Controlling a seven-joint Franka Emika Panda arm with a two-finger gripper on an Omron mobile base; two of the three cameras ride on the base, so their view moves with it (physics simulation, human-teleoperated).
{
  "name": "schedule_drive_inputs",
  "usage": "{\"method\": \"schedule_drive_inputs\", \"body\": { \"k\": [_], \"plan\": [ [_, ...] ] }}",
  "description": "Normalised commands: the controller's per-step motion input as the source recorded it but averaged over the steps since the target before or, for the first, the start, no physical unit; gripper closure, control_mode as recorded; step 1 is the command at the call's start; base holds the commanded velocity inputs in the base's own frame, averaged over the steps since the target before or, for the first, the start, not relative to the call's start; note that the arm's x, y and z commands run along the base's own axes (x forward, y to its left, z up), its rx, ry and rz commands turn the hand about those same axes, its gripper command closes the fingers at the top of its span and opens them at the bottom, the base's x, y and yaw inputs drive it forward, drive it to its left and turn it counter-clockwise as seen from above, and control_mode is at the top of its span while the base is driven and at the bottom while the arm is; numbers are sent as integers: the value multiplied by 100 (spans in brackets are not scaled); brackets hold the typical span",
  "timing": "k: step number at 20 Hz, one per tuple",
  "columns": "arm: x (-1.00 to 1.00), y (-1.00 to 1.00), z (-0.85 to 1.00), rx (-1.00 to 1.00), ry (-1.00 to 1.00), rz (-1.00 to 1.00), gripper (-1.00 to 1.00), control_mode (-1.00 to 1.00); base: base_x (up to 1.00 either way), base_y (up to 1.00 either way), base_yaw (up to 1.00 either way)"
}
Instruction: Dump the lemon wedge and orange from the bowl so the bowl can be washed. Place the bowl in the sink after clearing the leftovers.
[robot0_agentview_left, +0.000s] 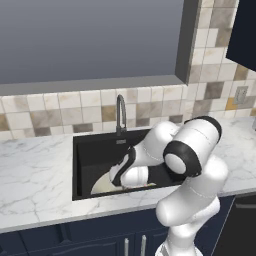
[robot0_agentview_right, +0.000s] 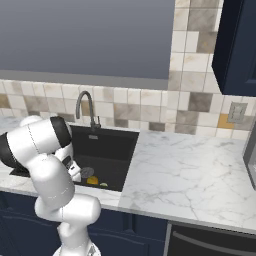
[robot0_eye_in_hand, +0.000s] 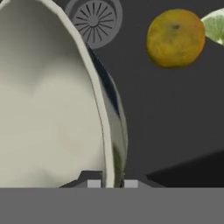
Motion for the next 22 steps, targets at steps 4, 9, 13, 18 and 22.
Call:
{"method": "schedule_drive_inputs", "body": {
  "k": [4, 9, 13, 18, 22],
  "plan": [
    [2, 2, -11, -3, 0, 0, 100, -100, 0, 0, 0],
    [0, 0, 11, -1, -2, -2, -100, -100, 0, 0, 0],
    [-1, 0, 88, -10, -14, -6, -100, -100, 0, 0, 0],
    [-2, 0, 100, -11, -20, -8, -100, -100, 0, 0, 0],
    [-16, 0, 100, -11, -25, -6, -100, -100, 0, 0, 0]
  ]
}}
